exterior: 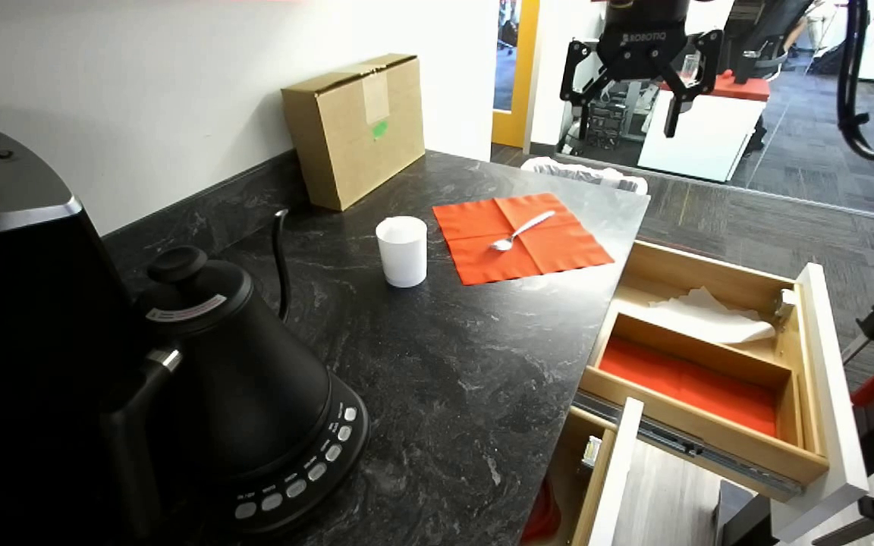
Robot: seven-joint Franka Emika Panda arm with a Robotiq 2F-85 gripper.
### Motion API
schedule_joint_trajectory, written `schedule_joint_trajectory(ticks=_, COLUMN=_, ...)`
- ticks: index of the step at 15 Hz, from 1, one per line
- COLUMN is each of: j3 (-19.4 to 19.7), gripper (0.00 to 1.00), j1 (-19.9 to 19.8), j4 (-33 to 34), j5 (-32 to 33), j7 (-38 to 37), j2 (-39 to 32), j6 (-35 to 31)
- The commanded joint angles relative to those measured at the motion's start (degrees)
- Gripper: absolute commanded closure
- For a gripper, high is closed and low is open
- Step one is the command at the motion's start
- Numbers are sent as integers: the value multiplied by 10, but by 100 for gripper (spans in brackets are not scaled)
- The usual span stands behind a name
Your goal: Pick up the fork and put it in the box that is inside the drawer
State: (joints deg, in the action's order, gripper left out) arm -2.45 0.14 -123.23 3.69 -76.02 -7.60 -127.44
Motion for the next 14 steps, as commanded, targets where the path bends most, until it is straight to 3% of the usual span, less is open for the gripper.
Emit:
schedule_joint_trajectory(ticks=1, j3=29, gripper=0, j1=11, j4=24, j5=26, j7=-74, j2=-67, j6=-37)
schedule_joint_trajectory(ticks=8, j3=75, gripper=0, j1=14, j4=103, j5=-49, j7=-179, j2=-196, j6=-82)
schedule_joint_trajectory(ticks=14, j3=100, gripper=0, j1=15, j4=170, j5=-93, j7=-260, j2=-253, j6=-98)
